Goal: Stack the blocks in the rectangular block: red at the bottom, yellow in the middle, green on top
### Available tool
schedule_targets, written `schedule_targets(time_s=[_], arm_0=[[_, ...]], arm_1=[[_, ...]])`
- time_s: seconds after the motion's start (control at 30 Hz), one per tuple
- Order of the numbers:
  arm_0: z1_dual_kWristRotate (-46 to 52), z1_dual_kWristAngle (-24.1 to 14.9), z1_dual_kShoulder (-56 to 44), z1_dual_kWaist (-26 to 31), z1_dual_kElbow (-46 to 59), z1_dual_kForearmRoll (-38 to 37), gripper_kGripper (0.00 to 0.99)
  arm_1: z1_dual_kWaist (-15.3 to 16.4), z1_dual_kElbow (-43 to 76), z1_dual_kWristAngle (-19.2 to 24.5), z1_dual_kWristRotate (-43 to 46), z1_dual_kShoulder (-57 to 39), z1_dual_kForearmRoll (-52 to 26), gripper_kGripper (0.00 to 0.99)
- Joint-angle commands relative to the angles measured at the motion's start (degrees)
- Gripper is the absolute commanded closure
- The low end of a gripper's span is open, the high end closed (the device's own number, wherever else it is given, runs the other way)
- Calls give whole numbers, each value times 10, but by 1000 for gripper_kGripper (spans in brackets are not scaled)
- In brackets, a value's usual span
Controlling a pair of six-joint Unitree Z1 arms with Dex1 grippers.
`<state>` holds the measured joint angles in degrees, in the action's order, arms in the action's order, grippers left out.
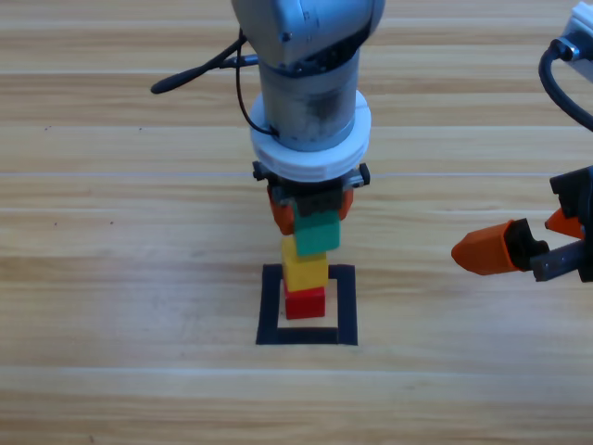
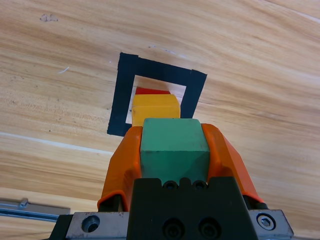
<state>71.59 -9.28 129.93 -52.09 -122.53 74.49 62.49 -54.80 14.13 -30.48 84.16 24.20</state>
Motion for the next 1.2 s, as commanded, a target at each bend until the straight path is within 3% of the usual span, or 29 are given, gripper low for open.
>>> schedule_targets(time_s=[0.03,1.2], arm_0=[[-1,-2,32,-15,4,3,919],[-27,3,46,-1,20,0,919]], arm_1=[[-4,18,-10,2,14,-7,0],[-4,15,-17,3,22,-7,0]])
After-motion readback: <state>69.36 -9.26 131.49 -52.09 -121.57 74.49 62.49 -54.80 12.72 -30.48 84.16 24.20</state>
